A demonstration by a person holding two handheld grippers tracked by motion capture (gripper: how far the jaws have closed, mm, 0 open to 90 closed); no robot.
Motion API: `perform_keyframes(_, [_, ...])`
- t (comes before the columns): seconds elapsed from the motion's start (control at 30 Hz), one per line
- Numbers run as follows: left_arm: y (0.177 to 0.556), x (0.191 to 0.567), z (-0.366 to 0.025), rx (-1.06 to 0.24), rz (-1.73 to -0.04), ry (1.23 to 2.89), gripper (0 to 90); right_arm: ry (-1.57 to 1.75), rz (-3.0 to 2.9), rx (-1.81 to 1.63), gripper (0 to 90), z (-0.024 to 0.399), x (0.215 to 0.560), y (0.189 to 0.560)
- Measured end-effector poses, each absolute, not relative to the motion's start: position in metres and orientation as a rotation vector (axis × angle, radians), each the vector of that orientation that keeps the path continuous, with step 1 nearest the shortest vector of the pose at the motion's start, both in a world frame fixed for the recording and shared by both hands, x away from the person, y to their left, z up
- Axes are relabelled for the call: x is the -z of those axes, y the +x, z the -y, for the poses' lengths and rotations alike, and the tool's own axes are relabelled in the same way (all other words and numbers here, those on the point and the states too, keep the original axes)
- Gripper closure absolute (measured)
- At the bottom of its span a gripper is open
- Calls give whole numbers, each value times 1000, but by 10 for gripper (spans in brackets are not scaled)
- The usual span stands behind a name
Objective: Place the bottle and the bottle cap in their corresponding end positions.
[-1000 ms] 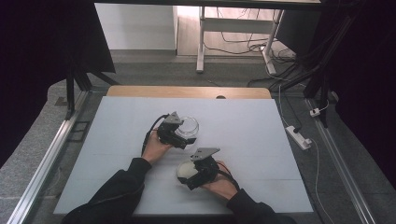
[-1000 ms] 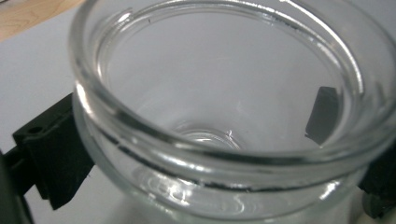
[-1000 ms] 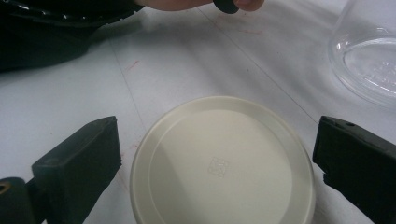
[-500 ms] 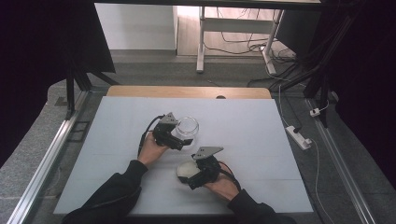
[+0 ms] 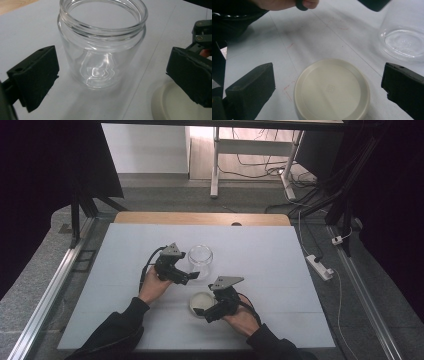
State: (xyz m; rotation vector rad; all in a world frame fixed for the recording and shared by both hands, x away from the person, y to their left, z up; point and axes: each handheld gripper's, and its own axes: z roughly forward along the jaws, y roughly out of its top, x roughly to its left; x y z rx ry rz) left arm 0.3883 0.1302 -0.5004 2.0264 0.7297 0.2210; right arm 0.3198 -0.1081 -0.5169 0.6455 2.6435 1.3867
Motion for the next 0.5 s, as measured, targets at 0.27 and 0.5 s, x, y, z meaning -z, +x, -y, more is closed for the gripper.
perform_keyframes(0.27, [373,494,-136,-211,-732,2019,0,658,-2603,-1393,0,115,509,317])
perform_keyframes(0.5, [359,489,-142,-178,-749,1989,0,678,-2581,-1401,0,125,503,315])
